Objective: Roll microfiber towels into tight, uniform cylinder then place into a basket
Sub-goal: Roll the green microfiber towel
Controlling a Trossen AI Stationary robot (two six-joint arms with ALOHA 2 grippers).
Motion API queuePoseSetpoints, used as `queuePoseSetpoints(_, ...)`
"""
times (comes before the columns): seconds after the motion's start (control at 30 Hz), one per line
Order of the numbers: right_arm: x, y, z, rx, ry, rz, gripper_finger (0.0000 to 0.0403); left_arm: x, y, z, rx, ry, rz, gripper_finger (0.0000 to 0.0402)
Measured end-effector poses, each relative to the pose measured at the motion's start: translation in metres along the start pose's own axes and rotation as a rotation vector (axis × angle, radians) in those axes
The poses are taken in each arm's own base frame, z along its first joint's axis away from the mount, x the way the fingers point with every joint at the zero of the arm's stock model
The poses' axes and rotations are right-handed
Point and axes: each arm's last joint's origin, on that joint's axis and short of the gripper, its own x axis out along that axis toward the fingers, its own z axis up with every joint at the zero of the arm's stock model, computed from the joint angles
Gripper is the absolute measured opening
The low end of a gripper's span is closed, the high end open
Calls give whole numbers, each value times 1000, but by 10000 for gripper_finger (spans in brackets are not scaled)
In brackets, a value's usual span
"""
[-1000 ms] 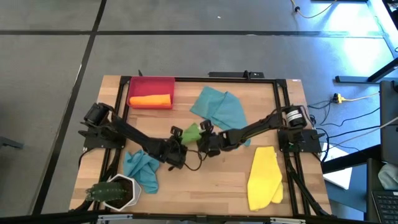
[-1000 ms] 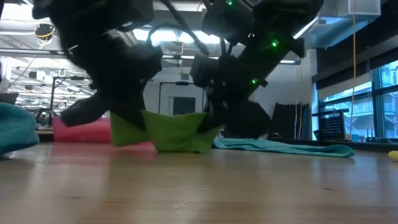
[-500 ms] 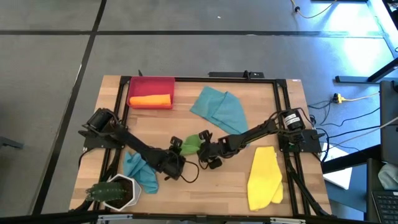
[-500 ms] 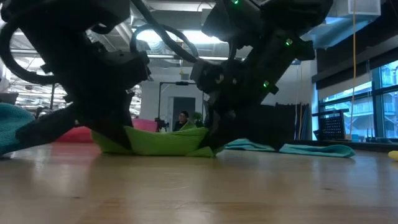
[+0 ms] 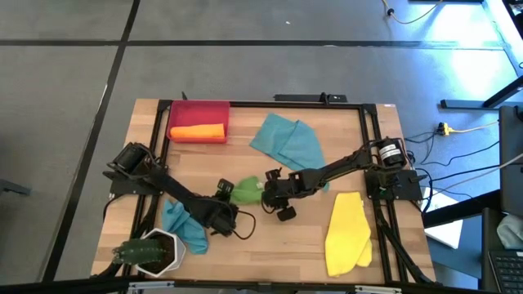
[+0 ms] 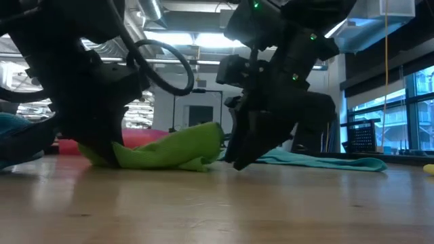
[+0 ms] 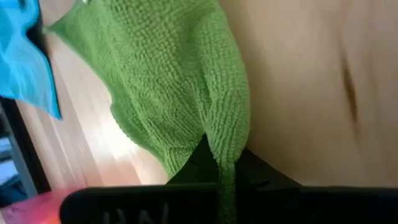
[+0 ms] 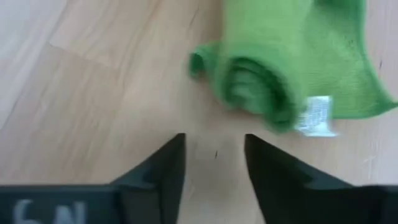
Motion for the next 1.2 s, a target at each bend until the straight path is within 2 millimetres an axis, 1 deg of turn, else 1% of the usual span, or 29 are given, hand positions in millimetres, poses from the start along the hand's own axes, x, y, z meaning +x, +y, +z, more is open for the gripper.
queuePoseSetpoints(0.07, 0, 0, 0, -1, 0, 1, 190, 0, 0, -1, -16, 9, 6, 0)
queuePoseSetpoints(0.17, 0, 0, 3, 5, -25, -4, 210, 0, 0, -1, -32, 8, 3, 0)
queuePoseSetpoints(0.23, 0, -1, 6, 33, -57, -11, 214, 0, 0, -1, -58, 6, 2, 0)
queuePoseSetpoints(0.37, 0, -9, 11, 177, -140, -29, 215, -2, 5, -1, -135, 2, -14, 0)
queuePoseSetpoints(0.53, 6, -25, 1, 309, -221, -64, 215, -5, 8, -1, -164, -6, -23, 0)
queuePoseSetpoints(0.63, 9, -33, -8, 326, -241, -84, 215, -5, 8, -1, -166, -9, -18, 0)
queuePoseSetpoints(0.73, 11, -39, -12, 290, -261, -106, 209, -5, 9, -1, -167, -12, -11, 0)
queuePoseSetpoints(0.8, 11, -40, -14, 245, -271, -117, 196, -6, 10, -1, -170, -15, -1, 0)
queuePoseSetpoints(0.9, 11, -41, -12, 128, -287, -135, 162, -6, 13, 0, -185, -25, 7, 0)
queuePoseSetpoints(1.07, 8, -42, -8, -34, -314, -172, 83, -3, 17, 0, -195, -11, 14, 0)
queuePoseSetpoints(1.13, 8, -44, -9, -85, -285, -230, 51, -2, 19, -1, -199, -6, 18, 0)
queuePoseSetpoints(1.2, 2, -48, -10, -134, -238, -305, 21, 0, 22, -1, -206, -3, 41, 0)
